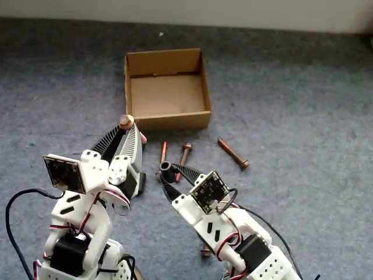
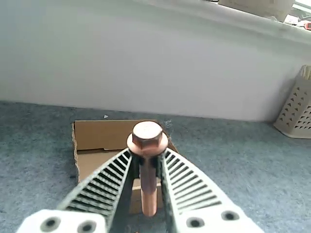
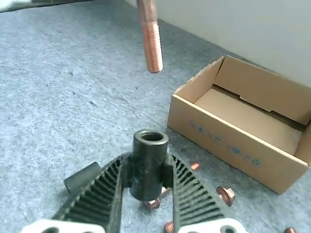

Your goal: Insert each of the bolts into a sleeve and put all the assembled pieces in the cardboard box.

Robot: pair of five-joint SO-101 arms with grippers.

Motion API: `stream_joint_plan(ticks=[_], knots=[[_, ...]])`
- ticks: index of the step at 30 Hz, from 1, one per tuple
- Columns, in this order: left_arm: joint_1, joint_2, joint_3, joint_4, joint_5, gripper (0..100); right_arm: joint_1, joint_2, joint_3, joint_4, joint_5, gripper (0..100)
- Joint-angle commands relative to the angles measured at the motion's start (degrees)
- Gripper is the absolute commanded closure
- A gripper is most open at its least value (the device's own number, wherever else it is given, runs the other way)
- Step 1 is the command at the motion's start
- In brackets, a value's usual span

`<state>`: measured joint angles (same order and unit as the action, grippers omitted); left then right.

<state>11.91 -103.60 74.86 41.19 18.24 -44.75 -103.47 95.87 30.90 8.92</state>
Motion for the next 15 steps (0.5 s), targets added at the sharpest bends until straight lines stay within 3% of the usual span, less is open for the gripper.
stream_joint_plan(ticks=[1,8,15], knots=[[4.7,-0.75,-2.07,-1.58,-0.79,100,-0.75,-1.63,6.81,-1.54,0.35,99.5],[10.86,-0.75,-3.91,-1.41,-3.43,100,-0.48,-1.63,6.81,-3.12,0.35,99.5],[14.37,-0.75,-6.55,4.57,-5.45,100,-0.4,-1.63,6.81,-3.21,0.35,99.5]])
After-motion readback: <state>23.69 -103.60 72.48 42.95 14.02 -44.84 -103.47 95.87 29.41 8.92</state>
